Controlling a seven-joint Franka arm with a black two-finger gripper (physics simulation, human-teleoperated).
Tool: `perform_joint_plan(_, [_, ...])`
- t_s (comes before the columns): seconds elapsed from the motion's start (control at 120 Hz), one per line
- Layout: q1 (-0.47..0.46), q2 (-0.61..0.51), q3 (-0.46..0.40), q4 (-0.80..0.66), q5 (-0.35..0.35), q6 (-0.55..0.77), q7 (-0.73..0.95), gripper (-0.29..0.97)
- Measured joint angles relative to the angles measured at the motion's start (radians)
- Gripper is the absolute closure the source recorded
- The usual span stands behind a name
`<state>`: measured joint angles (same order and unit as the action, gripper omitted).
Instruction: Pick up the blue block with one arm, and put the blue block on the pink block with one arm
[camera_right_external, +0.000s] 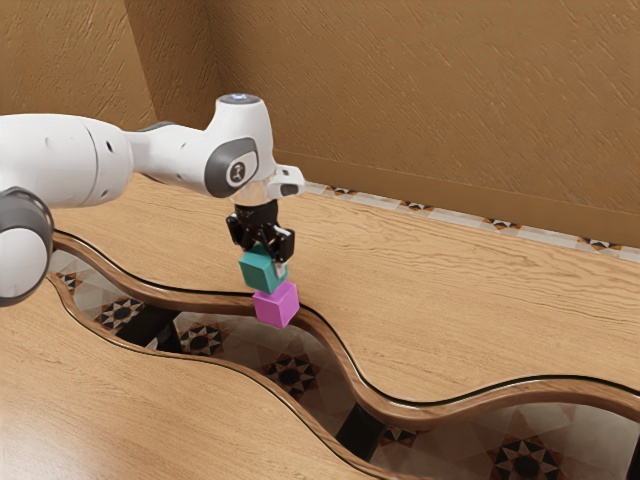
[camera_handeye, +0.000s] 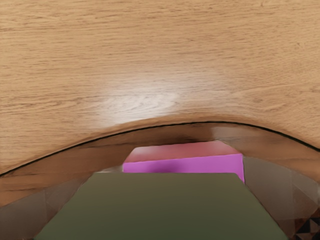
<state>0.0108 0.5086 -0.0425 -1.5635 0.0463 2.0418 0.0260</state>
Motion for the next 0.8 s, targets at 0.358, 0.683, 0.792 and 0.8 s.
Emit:
perform_joint_plan(0.358, [-0.012, 0.002, -0.002, 0.0, -0.007, 0.002, -0.089, 0.31])
perform_joint_plan(0.683, [-0.012, 0.003, -0.002, -0.001, -0.02, -0.003, -0.144, 0.18])
perform_joint_plan(0.792, [-0.012, -0.037, 0.001, 0.005, -0.019, -0.017, -0.153, 0.11])
perform_joint_plan(0.8, [-0.012, -0.046, 0.001, 0.009, -0.019, -0.021, -0.153, 0.1])
